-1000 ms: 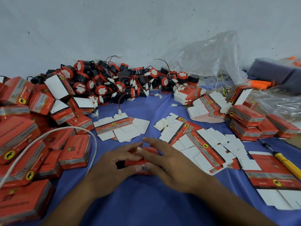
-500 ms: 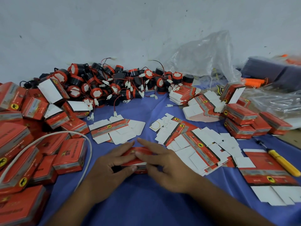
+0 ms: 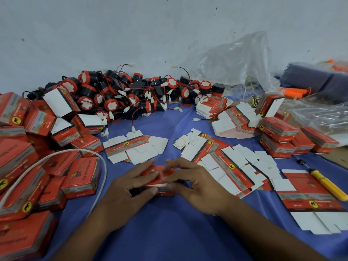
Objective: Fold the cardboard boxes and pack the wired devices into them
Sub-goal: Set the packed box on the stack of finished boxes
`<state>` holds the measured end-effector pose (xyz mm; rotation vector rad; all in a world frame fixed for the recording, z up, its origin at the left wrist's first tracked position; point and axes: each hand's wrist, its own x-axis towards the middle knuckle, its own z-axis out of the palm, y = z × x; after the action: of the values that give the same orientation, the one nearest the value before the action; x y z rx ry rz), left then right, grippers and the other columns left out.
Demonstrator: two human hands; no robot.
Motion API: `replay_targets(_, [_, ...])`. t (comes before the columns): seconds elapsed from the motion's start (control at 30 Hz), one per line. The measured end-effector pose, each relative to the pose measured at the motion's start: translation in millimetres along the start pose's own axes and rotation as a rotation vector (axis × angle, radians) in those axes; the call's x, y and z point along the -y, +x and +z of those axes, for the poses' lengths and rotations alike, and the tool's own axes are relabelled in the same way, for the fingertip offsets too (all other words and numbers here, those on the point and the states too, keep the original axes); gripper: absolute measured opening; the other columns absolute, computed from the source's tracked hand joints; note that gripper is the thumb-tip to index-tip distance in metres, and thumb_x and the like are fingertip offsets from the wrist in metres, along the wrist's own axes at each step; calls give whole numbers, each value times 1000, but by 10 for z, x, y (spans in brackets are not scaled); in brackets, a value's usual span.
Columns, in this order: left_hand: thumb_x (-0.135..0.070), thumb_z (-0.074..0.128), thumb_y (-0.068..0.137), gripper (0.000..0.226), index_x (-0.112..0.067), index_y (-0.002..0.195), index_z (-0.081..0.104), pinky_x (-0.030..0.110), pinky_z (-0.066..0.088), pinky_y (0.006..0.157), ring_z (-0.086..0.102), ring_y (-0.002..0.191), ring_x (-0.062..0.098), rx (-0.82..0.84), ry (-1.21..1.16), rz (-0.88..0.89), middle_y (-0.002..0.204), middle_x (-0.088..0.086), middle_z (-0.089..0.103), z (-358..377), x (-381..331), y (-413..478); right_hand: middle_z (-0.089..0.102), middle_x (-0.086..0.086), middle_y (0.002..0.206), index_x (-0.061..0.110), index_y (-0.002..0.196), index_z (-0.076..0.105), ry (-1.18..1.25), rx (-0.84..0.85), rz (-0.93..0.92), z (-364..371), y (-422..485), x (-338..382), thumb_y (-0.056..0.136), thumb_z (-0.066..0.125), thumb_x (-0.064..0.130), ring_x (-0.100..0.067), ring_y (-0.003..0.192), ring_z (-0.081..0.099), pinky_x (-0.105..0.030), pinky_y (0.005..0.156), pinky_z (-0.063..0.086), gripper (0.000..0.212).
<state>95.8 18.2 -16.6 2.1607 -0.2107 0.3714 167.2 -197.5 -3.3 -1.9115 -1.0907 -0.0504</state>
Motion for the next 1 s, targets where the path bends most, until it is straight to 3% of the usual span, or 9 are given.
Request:
replay_targets(0.1, [-12, 77, 82, 50, -30, 126, 62, 3, 34, 101, 39, 129, -17, -7, 13, 18, 142, -22, 48, 14, 16, 0, 68, -5, 119, 5, 107, 76, -26, -50, -45, 45, 4, -18, 94, 68, 6, -11, 128, 57, -36, 103, 50, 15])
replay_targets(0.3, [-31, 66, 81, 49, -30, 129, 57, 5, 31, 106, 36, 134, -14, -14, 38, 42, 145, -22, 44, 32, -10, 2, 61, -5, 132, 13, 114, 75, -274, -16, -279, 42, -42, -60, 96, 65, 8, -22, 127, 57, -33, 106, 47, 20])
replay_targets(0.47, [-11, 72, 85, 48, -27, 130, 59, 5, 33, 104, 39, 131, -13, -33, 62, 30, 144, -18, 47, 49, 17, 14, 38, 6, 149, 27, 137, 55, -275, 109, -138, 67, -59, -89, 96, 66, 26, -10, 135, 42, -20, 111, 35, 43])
replay_targets(0.57, [-29, 65, 86, 41, -33, 126, 60, 3, 39, 95, 49, 122, -11, -121, 24, -19, 132, -18, 58, 12, -14, 18, 28, 9, 155, 33, 149, 37, -313, 162, -64, 58, -55, -102, 95, 67, 33, -12, 139, 38, -31, 113, 39, 61])
replay_targets(0.63, [-43, 58, 84, 48, -36, 131, 58, 3, 46, 82, 57, 111, -10, -167, -41, -91, 122, -17, 63, -15, -40, 21, 38, 7, 149, 31, 146, 43, -284, 123, -73, 1, -9, -19, 94, 69, 30, -11, 132, 46, -33, 107, 45, 59])
replay_targets(0.73, [-46, 53, 83, 45, -40, 127, 58, 1, 44, 76, 62, 104, -7, -235, -125, -130, 117, -17, 66, -29, -67, 33, 50, -3, 140, 20, 138, 57, -260, -106, -102, -314, 82, 81, 87, 76, 12, -14, 126, 53, -31, 100, 49, 54])
replay_targets(0.83, [-38, 54, 83, 33, -35, 115, 63, -3, 37, 83, 53, 110, -19, -195, -106, -100, 123, -17, 62, 1, -74, 36, 48, -8, 141, 18, 130, 61, -472, -583, -60, -998, 106, -5, 83, 75, 8, -11, 123, 50, -24, 94, 49, 50])
replay_targets(0.93, [-37, 56, 83, 24, -37, 105, 66, -1, 40, 83, 55, 106, -18, -138, -60, -88, 115, -21, 65, 27, -76, 20, 44, -15, 141, 24, 123, 61, -638, -1036, 144, -1788, -129, -299, 79, 63, 7, -4, 122, 43, -9, 97, 41, 47])
replay_targets(1.0, [-35, 56, 84, 20, -37, 101, 67, 1, 41, 83, 58, 103, -15, -108, -23, -70, 108, -25, 68, 32, -67, 18, 46, -12, 144, 30, 126, 59, -613, -1161, 409, -2259, -413, -581, 77, 54, 13, -14, 128, 48, -24, 105, 45, 53])
